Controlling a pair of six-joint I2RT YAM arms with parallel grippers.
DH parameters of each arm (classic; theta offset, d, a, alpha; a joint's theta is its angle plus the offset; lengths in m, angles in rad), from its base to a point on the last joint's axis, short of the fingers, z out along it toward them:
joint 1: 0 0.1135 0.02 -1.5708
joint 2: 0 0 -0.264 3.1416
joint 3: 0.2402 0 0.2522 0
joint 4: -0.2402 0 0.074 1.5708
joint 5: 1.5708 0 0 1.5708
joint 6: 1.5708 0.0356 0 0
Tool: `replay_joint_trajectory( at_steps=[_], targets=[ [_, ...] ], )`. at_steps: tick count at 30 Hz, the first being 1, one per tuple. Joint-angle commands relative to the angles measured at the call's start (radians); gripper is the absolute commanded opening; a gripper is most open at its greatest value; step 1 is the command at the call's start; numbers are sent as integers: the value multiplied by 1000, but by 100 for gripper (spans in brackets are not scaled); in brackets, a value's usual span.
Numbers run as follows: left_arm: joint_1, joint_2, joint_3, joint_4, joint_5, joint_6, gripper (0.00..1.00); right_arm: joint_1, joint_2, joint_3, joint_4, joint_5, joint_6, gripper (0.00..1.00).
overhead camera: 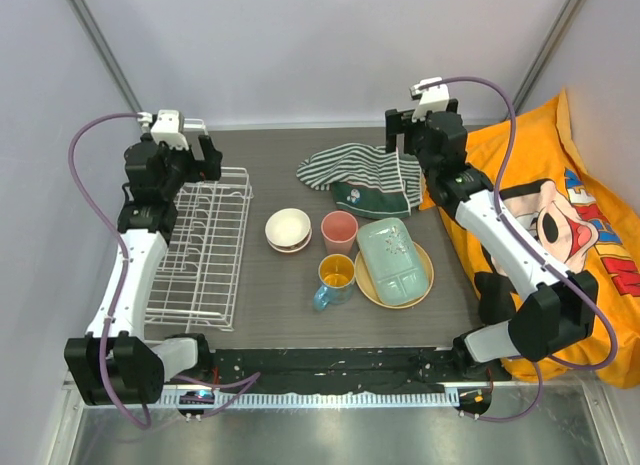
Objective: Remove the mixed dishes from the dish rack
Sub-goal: Reset both arms
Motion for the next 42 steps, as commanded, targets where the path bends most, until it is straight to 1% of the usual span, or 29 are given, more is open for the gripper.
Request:
replay_joint_trajectory(
  at_steps=[1,5,11,16,21,34,42],
  targets=[
    [4,12,4,161,-27,-38,100,4,-28,-29,66,-2,15,99],
    [6,7,-14,209,-34,-50,100,4,-22,-50,75,-24,24,99],
    [4,14,-28,244,-41,-58,100,4,-5,-53,73,38,21,99],
    [4,4,-51,281,-47,-58,100,4,-41,-95,122,44,14,99],
    [6,-6,-62,284,-39,-58,100,4,-81,-136,173,59,1,99],
    [6,-23,-77,286,-44,-52,100,4,-104,-151,195,101,-3,99],
    [6,-35,-79,284,-41,-52,100,2,-107,-167,207,72,0,98]
  ],
)
